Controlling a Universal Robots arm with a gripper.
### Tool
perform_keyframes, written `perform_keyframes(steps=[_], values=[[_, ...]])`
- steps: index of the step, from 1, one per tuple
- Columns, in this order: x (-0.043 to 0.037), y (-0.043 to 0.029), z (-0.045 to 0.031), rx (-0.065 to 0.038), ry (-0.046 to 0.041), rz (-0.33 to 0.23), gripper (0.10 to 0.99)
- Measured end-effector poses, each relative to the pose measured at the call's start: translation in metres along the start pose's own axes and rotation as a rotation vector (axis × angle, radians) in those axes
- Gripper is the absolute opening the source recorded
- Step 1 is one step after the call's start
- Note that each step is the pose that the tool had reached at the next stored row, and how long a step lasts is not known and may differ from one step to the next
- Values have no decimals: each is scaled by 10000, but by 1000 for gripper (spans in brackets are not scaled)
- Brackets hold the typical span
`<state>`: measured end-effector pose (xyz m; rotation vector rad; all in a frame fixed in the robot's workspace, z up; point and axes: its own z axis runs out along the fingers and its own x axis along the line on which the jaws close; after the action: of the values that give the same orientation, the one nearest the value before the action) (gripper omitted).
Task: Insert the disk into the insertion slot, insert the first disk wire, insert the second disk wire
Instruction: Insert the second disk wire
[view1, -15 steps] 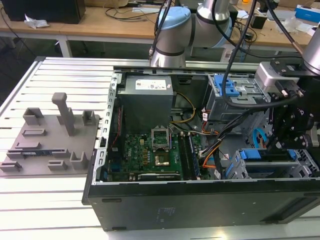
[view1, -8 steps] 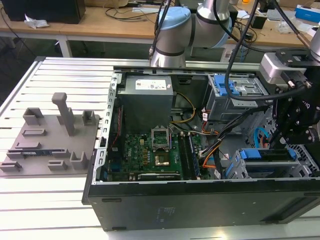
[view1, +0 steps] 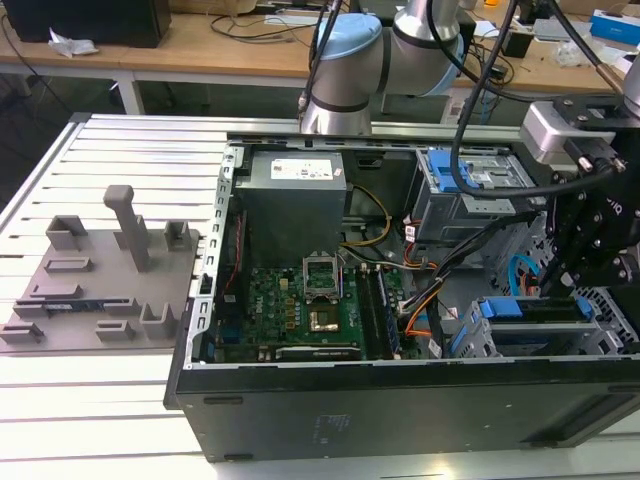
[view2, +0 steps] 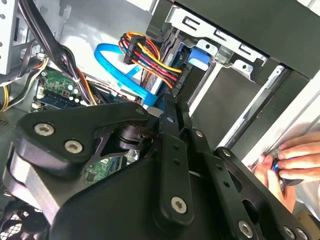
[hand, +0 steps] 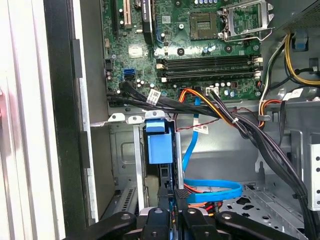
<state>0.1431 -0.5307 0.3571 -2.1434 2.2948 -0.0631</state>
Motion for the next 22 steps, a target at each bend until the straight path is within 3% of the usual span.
perform_keyframes(steps=[2, 3, 4, 10, 13, 22], values=[[0, -10, 2, -177, 8, 7, 161], [0, -15, 5, -323, -6, 11, 161], [0, -19, 8, -395, -36, 13, 161], [3, -32, 12, -406, -40, 5, 161], [6, -69, 26, -506, -34, -7, 161], [4, -87, 49, -508, -35, -11, 161]])
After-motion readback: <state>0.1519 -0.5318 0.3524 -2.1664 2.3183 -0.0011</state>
